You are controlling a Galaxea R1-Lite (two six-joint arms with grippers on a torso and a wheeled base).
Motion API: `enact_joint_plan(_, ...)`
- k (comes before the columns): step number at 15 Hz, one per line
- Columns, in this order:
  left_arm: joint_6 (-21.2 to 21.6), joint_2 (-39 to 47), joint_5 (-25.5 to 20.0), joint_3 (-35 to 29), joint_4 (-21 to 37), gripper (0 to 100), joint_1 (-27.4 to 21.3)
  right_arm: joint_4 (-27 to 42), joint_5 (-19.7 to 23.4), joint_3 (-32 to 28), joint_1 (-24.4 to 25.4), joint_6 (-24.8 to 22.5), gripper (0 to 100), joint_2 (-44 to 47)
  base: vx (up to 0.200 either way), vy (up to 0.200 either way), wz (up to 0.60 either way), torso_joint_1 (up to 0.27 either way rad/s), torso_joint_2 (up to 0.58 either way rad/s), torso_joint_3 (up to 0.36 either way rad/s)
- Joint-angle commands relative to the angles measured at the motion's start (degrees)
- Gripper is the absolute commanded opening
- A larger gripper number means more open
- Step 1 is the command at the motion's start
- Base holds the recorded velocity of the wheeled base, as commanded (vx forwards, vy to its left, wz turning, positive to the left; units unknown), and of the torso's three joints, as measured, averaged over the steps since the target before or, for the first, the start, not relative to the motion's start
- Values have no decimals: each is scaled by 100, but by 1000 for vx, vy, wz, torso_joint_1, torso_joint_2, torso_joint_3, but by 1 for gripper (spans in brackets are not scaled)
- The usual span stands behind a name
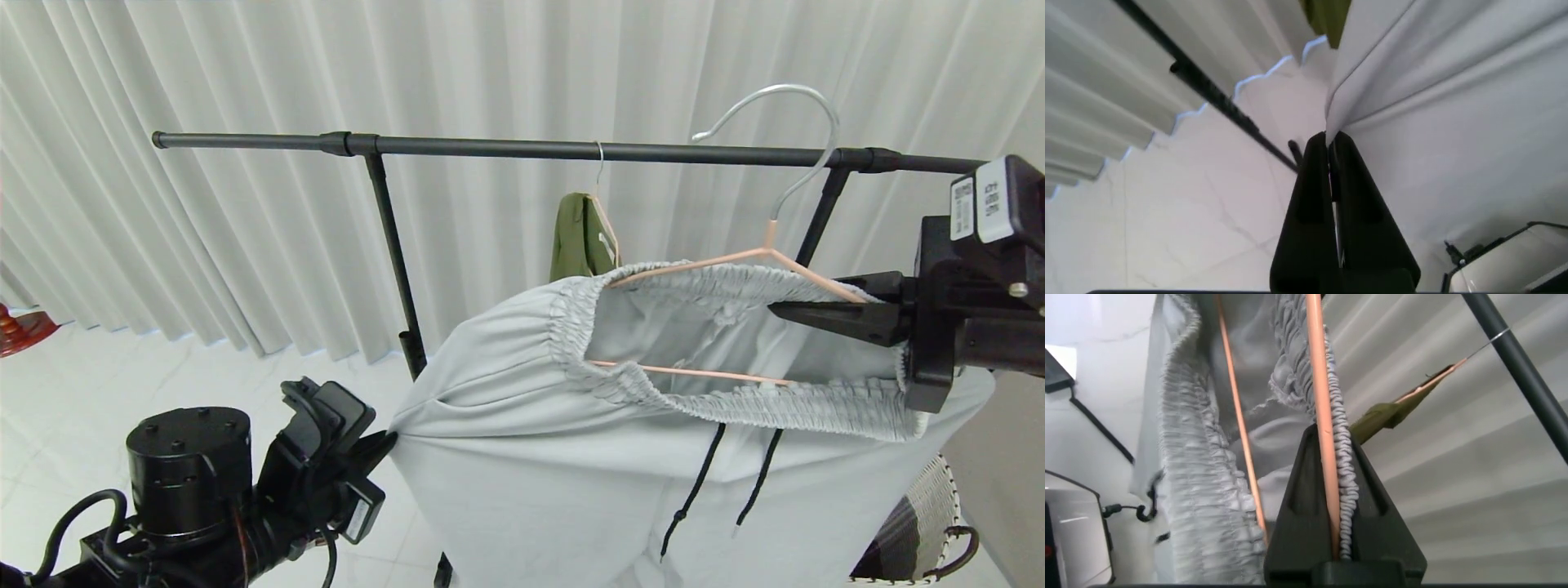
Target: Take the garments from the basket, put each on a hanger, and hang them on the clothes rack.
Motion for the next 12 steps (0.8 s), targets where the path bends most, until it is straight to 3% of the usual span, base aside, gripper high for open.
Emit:
enact_joint_plan(1,1,17,24,110,-65,0,52,-2,-4,1,-8,-3,0,-11,0,0,0,0,0,0)
enact_joint_plan(3,45,9,24,101,-144,0,43,-2,-13,1,-8,-3,0,-11,0,0,0,0,0,0)
enact_joint_plan(4,45,-9,24,101,-153,100,43,-2,-22,1,-8,-3,0,-11,0,0,0,0,0,0)
enact_joint_plan(8,36,-299,24,171,-162,100,43,-2,-48,1,-60,67,0,-11,0,0,0,0,0,0)
enact_joint_plan(12,36,-809,24,329,-162,100,52,165,-417,221,-588,217,0,-143,0,0,0,0,0,0)
